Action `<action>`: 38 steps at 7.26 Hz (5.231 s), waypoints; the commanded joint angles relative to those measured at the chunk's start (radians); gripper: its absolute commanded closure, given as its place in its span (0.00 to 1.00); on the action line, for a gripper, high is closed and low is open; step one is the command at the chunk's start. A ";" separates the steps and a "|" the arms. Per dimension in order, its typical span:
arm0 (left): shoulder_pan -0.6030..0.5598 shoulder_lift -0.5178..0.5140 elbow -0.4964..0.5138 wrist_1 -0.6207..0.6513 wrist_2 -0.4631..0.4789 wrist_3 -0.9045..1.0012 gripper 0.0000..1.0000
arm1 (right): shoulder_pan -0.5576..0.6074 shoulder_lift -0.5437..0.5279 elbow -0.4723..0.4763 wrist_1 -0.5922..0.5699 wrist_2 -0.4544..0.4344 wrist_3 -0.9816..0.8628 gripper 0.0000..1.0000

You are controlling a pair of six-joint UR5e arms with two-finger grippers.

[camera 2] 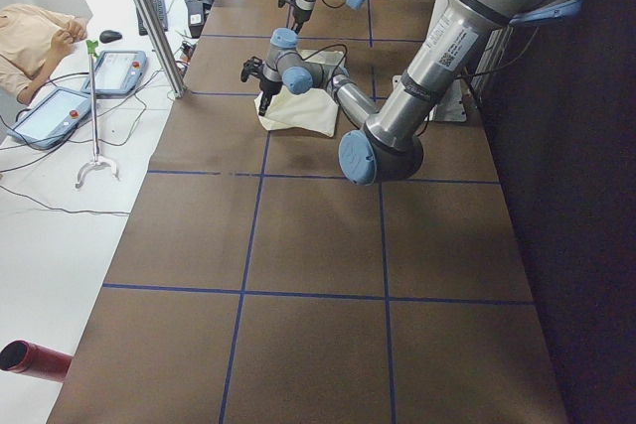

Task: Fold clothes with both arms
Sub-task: 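Move the left gripper down to the folded shirt's edge nearest it, then grasp the folded shirt's edge with the left gripper, then drag the folded shirt away from the robot with the left gripper, rotating it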

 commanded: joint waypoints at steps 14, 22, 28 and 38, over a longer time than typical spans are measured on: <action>0.319 0.435 -0.405 -0.224 0.050 -0.247 0.37 | 0.043 -0.002 0.044 0.006 0.018 -0.157 0.00; 0.286 0.432 -0.366 -0.265 0.050 -0.242 0.43 | 0.045 -0.003 0.046 0.006 0.020 -0.162 0.00; 0.296 0.412 -0.322 -0.328 0.044 -0.248 0.97 | 0.043 -0.005 0.044 0.006 0.017 -0.157 0.00; -0.083 0.074 0.179 -0.322 0.052 0.118 1.00 | 0.042 -0.002 0.046 0.007 0.017 -0.154 0.00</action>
